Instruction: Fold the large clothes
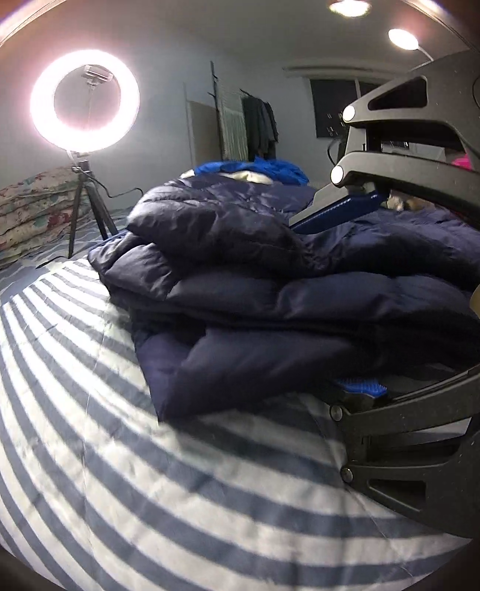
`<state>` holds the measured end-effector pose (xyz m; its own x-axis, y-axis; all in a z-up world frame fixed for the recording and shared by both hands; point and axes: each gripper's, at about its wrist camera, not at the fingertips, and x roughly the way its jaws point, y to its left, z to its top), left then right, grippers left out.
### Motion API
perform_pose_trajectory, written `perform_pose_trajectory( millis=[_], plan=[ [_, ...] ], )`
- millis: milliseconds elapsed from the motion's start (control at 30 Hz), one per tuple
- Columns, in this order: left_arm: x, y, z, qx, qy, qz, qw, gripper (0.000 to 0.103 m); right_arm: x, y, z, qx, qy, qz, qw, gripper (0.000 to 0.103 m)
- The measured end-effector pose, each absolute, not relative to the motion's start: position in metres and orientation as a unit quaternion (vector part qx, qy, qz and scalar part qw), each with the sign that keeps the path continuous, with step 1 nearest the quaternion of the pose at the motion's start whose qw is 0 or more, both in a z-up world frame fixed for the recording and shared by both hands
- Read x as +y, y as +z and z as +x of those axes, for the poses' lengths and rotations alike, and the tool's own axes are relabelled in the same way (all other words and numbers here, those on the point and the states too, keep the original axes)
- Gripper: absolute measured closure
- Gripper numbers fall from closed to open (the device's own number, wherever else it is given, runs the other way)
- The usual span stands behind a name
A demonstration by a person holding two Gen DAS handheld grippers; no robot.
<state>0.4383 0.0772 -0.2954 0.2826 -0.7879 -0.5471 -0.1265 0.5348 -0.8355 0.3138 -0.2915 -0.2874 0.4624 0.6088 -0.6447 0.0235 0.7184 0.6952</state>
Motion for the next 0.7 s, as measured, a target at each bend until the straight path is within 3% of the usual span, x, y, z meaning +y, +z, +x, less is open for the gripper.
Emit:
perform_pose_trajectory(
  millis=[167,233,467,600,700],
  plan=[
    [0.056,-0.287,0.445,0.554,-0.223,-0.367,0.713,0.036,-0.278,-0.285,0.324,0.491,0.183,0.296,0.799,0.016],
    [0.049,-0.282,0.445,0.555,-0.214,-0.346,0.726,0.041,-0.273,-0.283,0.325,0.494,0.181,0.284,0.802,0.020],
    [0.033,-0.262,0.438,0.545,-0.205,-0.279,0.764,0.072,-0.258,-0.268,0.328,0.500,0.176,0.234,0.815,0.045],
    [0.013,-0.238,0.422,0.519,-0.194,-0.195,0.809,0.079,-0.238,-0.250,0.329,0.498,0.157,0.168,0.836,0.066],
    [0.002,-0.223,0.408,0.502,-0.190,-0.150,0.830,0.082,-0.217,-0.233,0.329,0.496,0.140,0.094,0.852,0.075]
  ],
)
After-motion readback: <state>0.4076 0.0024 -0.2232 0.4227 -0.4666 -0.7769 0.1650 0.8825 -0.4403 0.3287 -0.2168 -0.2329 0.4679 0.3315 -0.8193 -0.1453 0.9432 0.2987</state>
